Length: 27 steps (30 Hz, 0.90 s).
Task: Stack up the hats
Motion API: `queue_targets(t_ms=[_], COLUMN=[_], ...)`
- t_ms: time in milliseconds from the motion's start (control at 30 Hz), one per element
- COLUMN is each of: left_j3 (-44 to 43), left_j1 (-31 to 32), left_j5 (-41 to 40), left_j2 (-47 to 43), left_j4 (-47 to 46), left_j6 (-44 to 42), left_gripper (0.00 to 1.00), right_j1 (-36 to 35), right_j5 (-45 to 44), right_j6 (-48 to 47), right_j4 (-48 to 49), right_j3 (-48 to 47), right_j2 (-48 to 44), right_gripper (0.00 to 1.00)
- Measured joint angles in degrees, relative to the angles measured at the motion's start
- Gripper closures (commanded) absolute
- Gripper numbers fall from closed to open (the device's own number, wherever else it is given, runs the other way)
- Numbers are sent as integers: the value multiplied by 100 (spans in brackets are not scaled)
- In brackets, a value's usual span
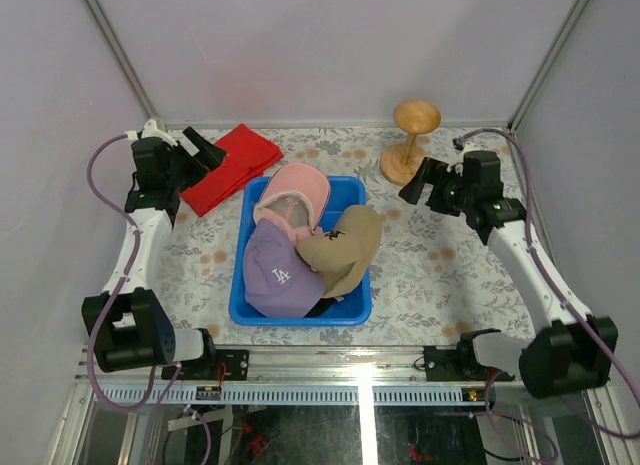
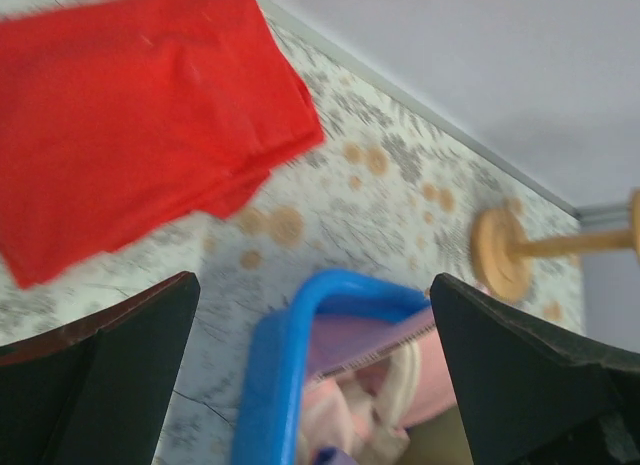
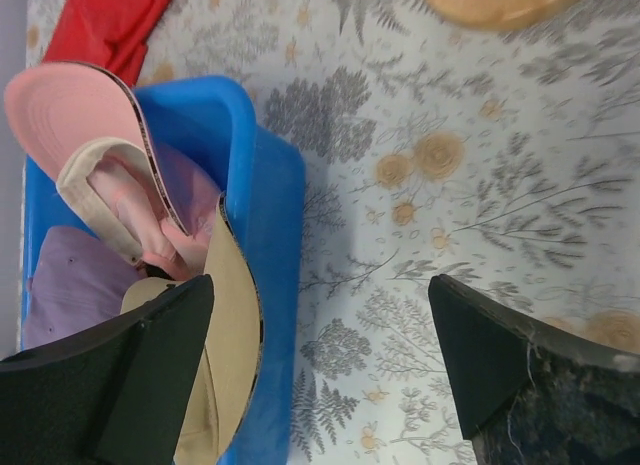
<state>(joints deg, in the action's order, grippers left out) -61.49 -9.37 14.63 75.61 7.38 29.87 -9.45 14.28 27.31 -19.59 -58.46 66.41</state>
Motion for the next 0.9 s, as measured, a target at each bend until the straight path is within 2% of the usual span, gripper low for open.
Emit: queue_targets(t_ms=[133, 267, 400, 533, 633, 733, 900], left_j3=[131, 522, 813, 949, 1228, 1445, 1631], left_j1=[44, 229, 374, 437, 450, 485, 660], left_j5=[555, 404, -24, -400, -555, -706, -920], left_j2=[-31, -557, -1408, -1825, -1829, -1762, -1797], left_j4=[33, 376, 1207, 1799, 2068, 2352, 2597], left_j6=[378, 514, 531, 522, 505, 479, 378], left_gripper=[0, 0, 0, 1, 6, 12, 16], right_j1=[-177, -470, -822, -1362, -1663, -1762, -1738], right_j5=[378, 531, 533, 361, 153, -173, -841], right_j6=[70, -127, -271, -354, -382, -413, -490], right_j4=[31, -138, -199, -208, -223, -363, -748], right_j3=[-328, -964, -1491, -1998, -2210, -2282, -2288], right_j2=[1025, 1803, 2227, 2695, 3016, 3200, 3058], right_gripper=[7, 8, 8, 9, 9, 9, 8])
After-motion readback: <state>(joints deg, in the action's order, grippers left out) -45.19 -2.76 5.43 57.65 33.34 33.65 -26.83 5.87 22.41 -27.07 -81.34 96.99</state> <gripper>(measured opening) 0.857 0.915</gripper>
